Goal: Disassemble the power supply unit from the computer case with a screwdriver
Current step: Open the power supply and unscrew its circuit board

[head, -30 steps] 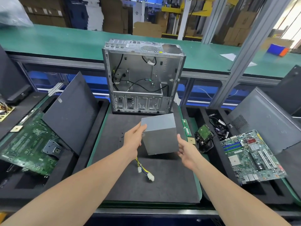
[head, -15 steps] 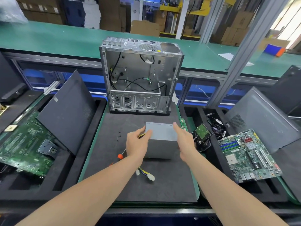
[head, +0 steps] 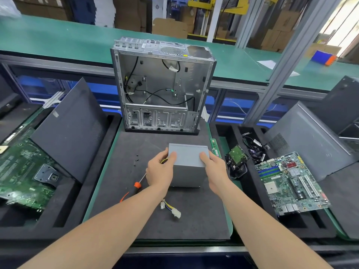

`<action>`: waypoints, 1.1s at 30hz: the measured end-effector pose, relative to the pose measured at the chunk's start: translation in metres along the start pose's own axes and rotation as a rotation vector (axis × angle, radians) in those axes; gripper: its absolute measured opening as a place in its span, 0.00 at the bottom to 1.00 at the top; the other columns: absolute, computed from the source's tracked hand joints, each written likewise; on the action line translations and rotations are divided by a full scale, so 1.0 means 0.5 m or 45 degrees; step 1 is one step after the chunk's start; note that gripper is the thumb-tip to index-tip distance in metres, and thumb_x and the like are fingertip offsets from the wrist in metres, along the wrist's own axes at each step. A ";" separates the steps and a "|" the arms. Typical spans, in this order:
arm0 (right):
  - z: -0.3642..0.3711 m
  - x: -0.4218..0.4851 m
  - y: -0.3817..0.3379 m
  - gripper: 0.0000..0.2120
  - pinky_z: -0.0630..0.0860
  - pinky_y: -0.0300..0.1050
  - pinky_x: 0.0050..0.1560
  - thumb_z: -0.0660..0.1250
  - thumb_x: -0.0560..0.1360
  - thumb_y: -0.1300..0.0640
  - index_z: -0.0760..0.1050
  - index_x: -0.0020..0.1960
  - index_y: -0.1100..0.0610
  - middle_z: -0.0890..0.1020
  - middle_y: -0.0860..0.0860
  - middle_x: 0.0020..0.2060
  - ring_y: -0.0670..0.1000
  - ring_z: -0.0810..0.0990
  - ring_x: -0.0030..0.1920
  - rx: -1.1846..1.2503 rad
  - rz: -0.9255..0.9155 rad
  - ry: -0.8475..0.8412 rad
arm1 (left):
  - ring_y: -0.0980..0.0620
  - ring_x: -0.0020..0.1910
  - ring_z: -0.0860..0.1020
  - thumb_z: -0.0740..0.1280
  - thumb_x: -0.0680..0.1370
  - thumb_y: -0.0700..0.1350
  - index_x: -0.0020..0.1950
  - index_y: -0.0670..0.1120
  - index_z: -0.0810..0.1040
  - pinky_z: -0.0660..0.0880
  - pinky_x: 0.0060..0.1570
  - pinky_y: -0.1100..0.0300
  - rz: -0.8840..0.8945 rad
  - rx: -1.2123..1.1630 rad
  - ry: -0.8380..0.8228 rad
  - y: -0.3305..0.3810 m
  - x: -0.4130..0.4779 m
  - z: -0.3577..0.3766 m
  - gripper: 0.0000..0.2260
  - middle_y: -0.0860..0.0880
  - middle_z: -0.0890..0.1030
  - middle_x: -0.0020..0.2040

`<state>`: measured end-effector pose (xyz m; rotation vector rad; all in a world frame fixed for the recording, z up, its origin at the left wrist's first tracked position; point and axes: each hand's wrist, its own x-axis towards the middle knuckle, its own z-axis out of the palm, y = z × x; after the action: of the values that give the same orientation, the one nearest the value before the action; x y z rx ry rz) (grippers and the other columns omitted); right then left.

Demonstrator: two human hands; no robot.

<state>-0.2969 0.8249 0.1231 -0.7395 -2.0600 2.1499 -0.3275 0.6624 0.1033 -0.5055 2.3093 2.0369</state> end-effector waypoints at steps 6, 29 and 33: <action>-0.006 0.006 0.003 0.09 0.78 0.42 0.49 0.66 0.82 0.49 0.86 0.52 0.39 0.87 0.41 0.51 0.47 0.83 0.53 -0.039 0.007 -0.022 | 0.66 0.50 0.76 0.70 0.76 0.61 0.58 0.65 0.82 0.69 0.46 0.59 -0.013 0.049 -0.016 0.001 0.000 0.006 0.11 0.70 0.81 0.47; -0.021 0.005 0.012 0.17 0.75 0.44 0.57 0.63 0.78 0.31 0.81 0.58 0.38 0.85 0.38 0.52 0.45 0.81 0.56 -0.340 -0.182 -0.068 | 0.56 0.61 0.79 0.64 0.74 0.69 0.67 0.69 0.79 0.75 0.64 0.51 -0.009 -0.019 -0.042 0.000 -0.024 0.007 0.22 0.69 0.82 0.53; -0.080 0.016 0.033 0.40 0.68 0.43 0.68 0.78 0.69 0.36 0.60 0.74 0.29 0.73 0.29 0.69 0.32 0.71 0.69 -0.466 -0.071 -0.536 | 0.75 0.57 0.76 0.72 0.69 0.72 0.71 0.69 0.75 0.71 0.56 0.68 0.139 0.112 -0.381 -0.026 -0.016 -0.047 0.30 0.73 0.81 0.56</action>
<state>-0.2841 0.8631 0.1056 -0.2547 -2.6920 2.0594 -0.3121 0.6401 0.0961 -0.0655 2.2741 1.8886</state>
